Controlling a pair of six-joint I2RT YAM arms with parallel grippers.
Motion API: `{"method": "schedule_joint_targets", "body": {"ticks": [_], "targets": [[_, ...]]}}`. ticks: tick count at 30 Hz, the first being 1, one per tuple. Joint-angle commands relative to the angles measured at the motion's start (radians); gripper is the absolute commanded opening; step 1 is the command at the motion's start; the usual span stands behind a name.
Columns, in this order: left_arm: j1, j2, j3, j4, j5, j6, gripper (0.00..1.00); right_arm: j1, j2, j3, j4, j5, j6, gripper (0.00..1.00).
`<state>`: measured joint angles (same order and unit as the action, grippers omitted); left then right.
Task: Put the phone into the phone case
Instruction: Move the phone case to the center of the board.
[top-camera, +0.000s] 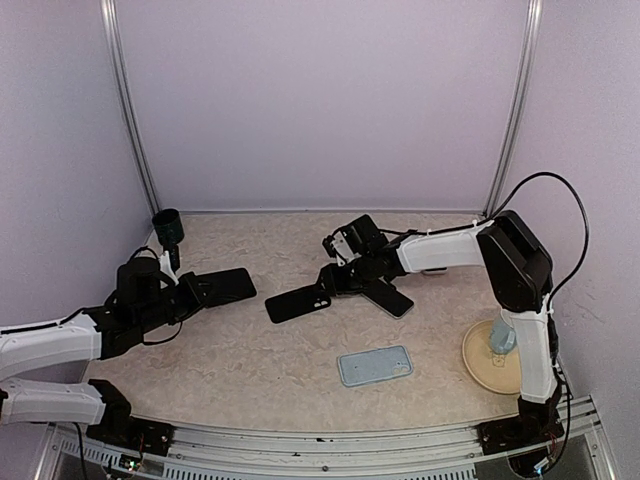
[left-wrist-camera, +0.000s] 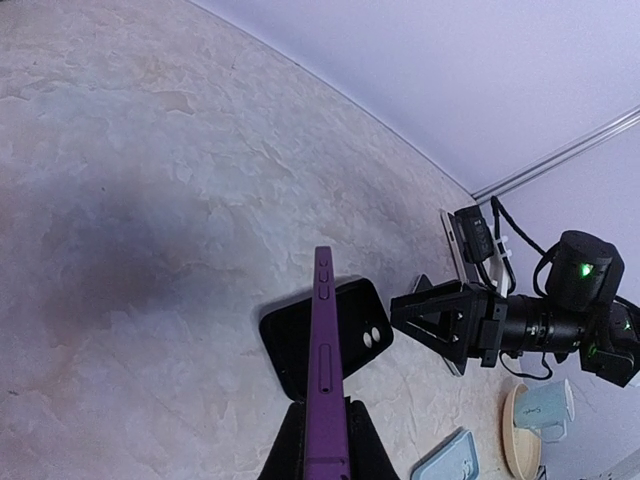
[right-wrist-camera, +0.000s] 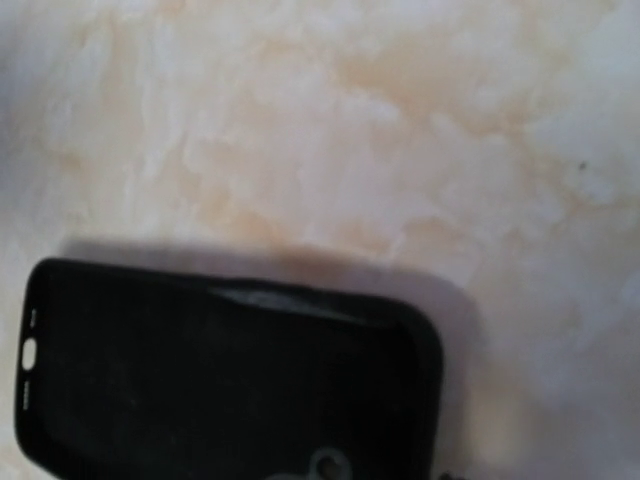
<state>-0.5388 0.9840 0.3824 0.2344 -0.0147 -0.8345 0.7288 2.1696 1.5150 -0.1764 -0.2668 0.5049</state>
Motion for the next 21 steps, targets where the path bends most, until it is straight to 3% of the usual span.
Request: {"method": "schedule_joint_targets", "body": {"ticks": [1, 21], "targets": [[-0.006, 0.011, 0.028, 0.108, 0.008, -0.017, 0.00, -0.005, 0.014, -0.012, 0.025, -0.048, -0.020, 0.49], [-0.009, 0.035, 0.030, 0.129, 0.005, -0.024, 0.00, -0.002, -0.022, -0.084, 0.066, -0.039, -0.015, 0.51]]}}
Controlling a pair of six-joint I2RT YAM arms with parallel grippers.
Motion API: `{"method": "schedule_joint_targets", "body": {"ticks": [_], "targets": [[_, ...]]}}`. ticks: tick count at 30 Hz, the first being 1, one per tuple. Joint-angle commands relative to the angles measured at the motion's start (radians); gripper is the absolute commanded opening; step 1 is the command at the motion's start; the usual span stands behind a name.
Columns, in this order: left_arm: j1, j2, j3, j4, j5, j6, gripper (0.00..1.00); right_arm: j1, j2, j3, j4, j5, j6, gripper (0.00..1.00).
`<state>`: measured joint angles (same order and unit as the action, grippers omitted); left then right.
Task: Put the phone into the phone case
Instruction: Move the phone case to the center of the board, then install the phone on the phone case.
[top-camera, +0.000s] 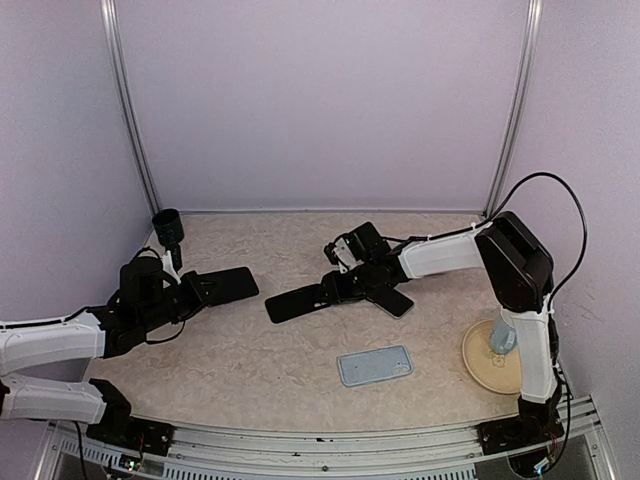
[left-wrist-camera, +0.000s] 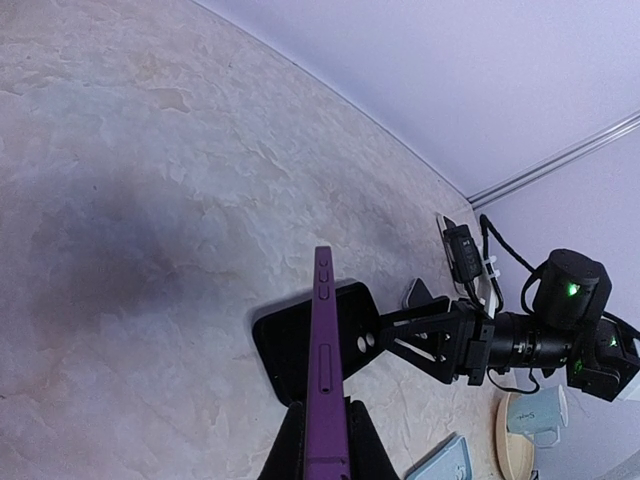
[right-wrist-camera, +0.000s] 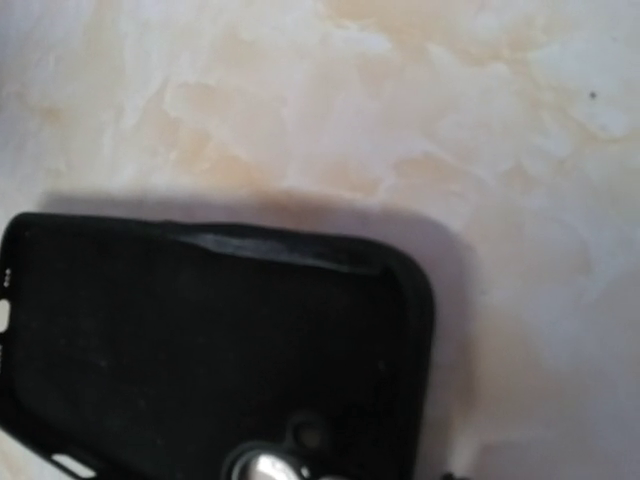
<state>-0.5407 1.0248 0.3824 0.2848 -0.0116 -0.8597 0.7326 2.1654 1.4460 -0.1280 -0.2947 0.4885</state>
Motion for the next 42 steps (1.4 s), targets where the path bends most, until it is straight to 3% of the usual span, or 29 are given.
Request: {"method": "schedule_joint_targets", "body": {"ticks": [1, 8, 19, 21, 23, 24, 25, 26, 34, 42], "targets": [[-0.008, -0.008, 0.030, 0.079, 0.000, 0.002, 0.00, -0.005, -0.013, -0.017, 0.025, -0.031, 0.003, 0.50], [-0.008, 0.008, 0.037, 0.082, -0.005, -0.005, 0.00, 0.046, -0.002, 0.005, 0.036, -0.133, -0.028, 0.49], [-0.008, 0.081, 0.051, 0.118, 0.044, -0.036, 0.00, 0.086, -0.010, 0.028, 0.003, -0.119, -0.057, 0.49], [-0.008, 0.098, 0.060, 0.122, 0.069, -0.032, 0.00, 0.073, -0.026, 0.025, -0.018, -0.093, -0.091, 0.54], [-0.002, 0.114, 0.078, 0.123, 0.112, -0.018, 0.00, 0.057, -0.055, 0.010, -0.020, -0.080, -0.135, 0.66], [0.002, 0.129, 0.088, 0.123, 0.139, -0.011, 0.00, 0.049, -0.073, 0.004, -0.023, -0.064, -0.164, 0.75], [0.010, 0.138, 0.098, 0.122, 0.169, -0.005, 0.00, 0.046, -0.091, -0.002, -0.028, -0.038, -0.211, 0.95], [0.017, 0.151, 0.108, 0.123, 0.199, -0.001, 0.00, 0.044, -0.111, -0.007, -0.030, -0.002, -0.249, 0.99], [0.051, 0.248, 0.171, 0.132, 0.354, 0.017, 0.00, 0.041, -0.261, -0.105, 0.023, 0.285, -0.409, 1.00], [0.059, 0.348, 0.257, 0.069, 0.471, 0.013, 0.00, 0.034, -0.343, -0.197, 0.154, 0.126, -0.614, 1.00]]}}
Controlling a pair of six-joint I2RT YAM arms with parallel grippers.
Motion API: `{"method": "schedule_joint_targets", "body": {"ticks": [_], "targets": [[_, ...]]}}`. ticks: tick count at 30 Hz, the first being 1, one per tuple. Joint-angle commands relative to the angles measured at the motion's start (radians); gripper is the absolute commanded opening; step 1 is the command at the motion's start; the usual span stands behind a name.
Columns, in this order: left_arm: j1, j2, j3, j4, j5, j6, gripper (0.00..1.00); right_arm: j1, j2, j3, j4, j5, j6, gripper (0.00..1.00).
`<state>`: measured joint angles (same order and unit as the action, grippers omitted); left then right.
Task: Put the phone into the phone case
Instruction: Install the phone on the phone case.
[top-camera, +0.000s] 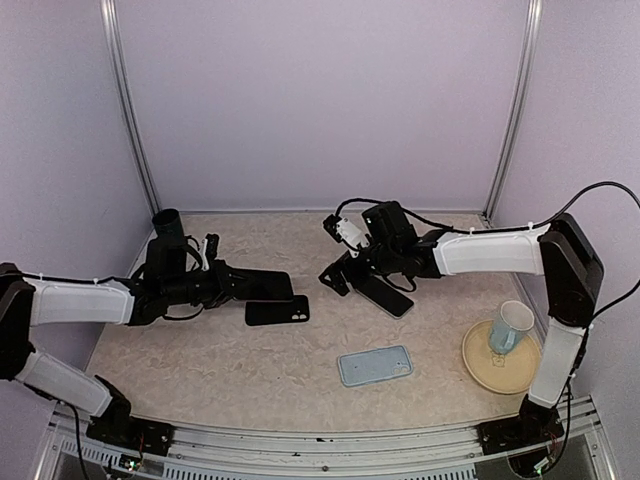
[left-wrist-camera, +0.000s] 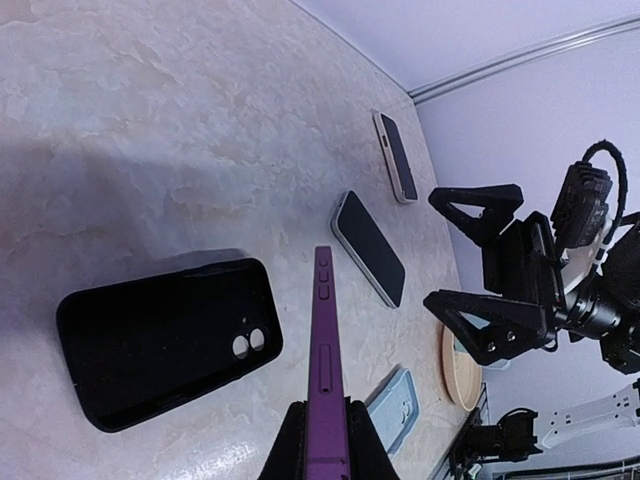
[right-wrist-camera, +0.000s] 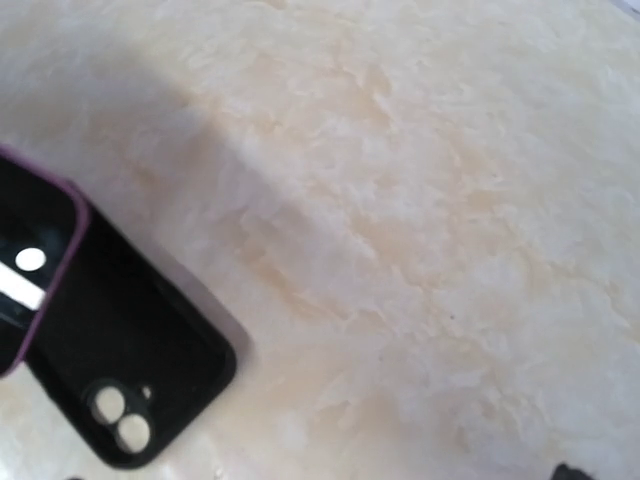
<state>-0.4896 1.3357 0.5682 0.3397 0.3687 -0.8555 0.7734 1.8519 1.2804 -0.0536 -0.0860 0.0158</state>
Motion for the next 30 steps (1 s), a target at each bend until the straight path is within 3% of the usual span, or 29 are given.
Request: {"method": "schedule_joint_targets", "body": {"ticks": [1, 9, 24, 30], "targets": [[0.009, 0.052, 0.082, 0.009, 0.106, 0.003, 0.00, -0.008, -0.028, -0.030, 0.077, -0.120, -0.162, 1.00], [0.042, 0.159, 0.183, -0.083, 0.209, 0.014, 0.00, -0.006, 0.003, -0.019, 0.060, -0.316, -0.292, 1.00], [0.075, 0.307, 0.267, -0.154, 0.252, 0.056, 0.00, -0.009, 0.070, 0.012, 0.009, -0.432, -0.339, 1.00], [0.075, 0.348, 0.283, -0.156, 0.268, 0.050, 0.00, -0.007, 0.079, 0.006, 0.018, -0.414, -0.341, 1.00]]}}
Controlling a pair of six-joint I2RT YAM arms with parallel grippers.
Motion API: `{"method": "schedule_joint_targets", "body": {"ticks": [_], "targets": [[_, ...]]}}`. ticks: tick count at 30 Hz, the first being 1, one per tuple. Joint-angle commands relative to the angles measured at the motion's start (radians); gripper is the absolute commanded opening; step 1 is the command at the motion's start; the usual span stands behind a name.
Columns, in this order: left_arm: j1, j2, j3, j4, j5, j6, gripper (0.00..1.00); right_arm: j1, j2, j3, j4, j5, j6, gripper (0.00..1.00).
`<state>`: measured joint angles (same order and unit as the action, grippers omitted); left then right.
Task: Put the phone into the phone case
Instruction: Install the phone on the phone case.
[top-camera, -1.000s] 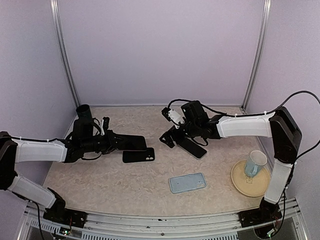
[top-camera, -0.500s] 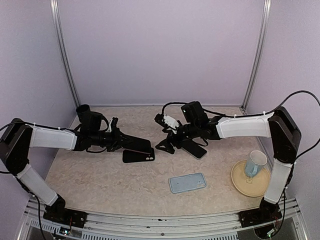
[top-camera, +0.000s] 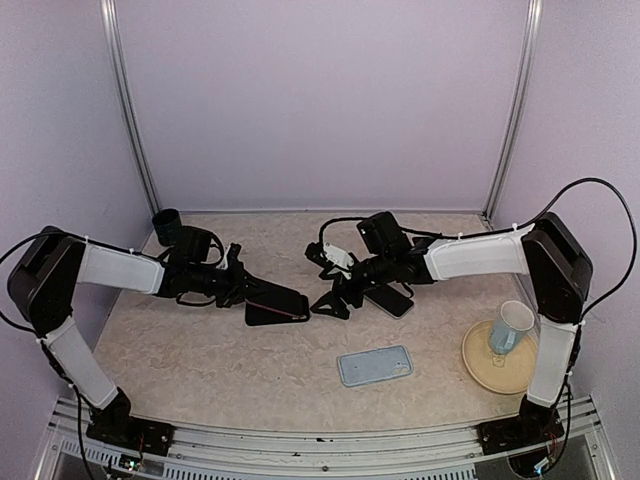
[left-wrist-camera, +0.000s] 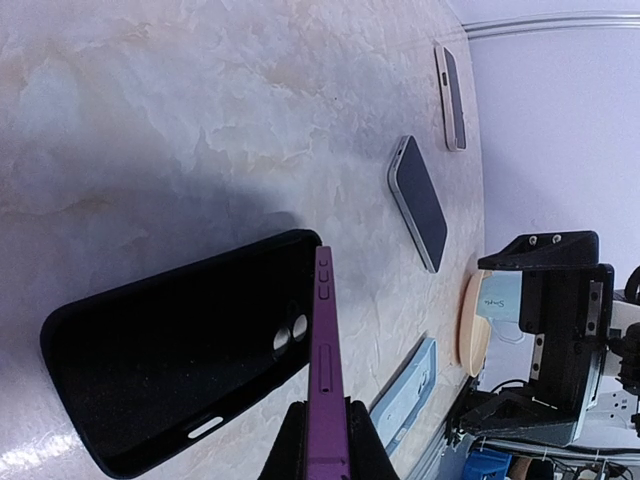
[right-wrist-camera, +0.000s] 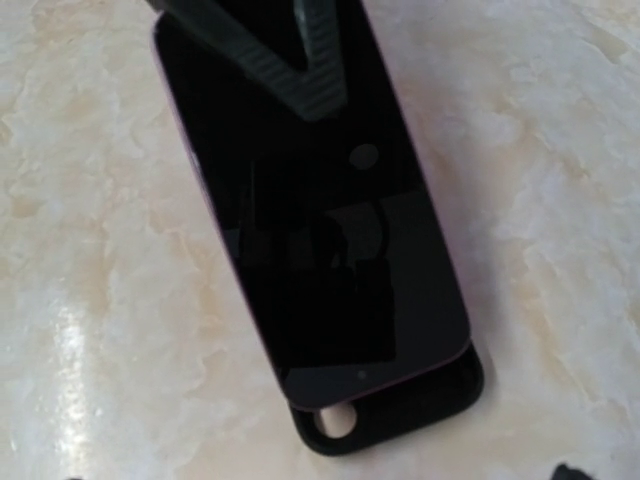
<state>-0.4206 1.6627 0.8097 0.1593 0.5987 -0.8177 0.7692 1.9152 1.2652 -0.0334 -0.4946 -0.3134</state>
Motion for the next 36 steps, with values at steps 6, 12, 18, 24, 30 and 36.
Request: {"method": "schedule_joint_targets", "body": {"ticks": [6, 12, 18, 24, 30, 36], "targets": [[0.010, 0.053, 0.063, 0.018, 0.060, 0.000, 0.00, -0.003, 0.062, 0.050, -0.027, 0.017, -0.017, 1.00], [0.016, 0.083, 0.070, 0.021, 0.069, -0.004, 0.00, -0.003, 0.104, 0.072, -0.066, 0.067, -0.063, 0.96], [0.020, 0.088, 0.067, 0.023, 0.067, -0.009, 0.00, -0.004, 0.158, 0.102, -0.099, 0.138, -0.124, 0.85], [0.020, 0.100, 0.070, 0.034, 0.074, -0.020, 0.00, -0.003, 0.238, 0.189, -0.130, 0.215, -0.084, 0.60], [0.020, 0.114, 0.066, 0.051, 0.087, -0.039, 0.00, 0.001, 0.273, 0.220, -0.109, 0.267, -0.033, 0.59], [0.020, 0.127, 0.062, 0.069, 0.098, -0.060, 0.00, 0.020, 0.305, 0.243, -0.112, 0.316, -0.024, 0.59]]}}
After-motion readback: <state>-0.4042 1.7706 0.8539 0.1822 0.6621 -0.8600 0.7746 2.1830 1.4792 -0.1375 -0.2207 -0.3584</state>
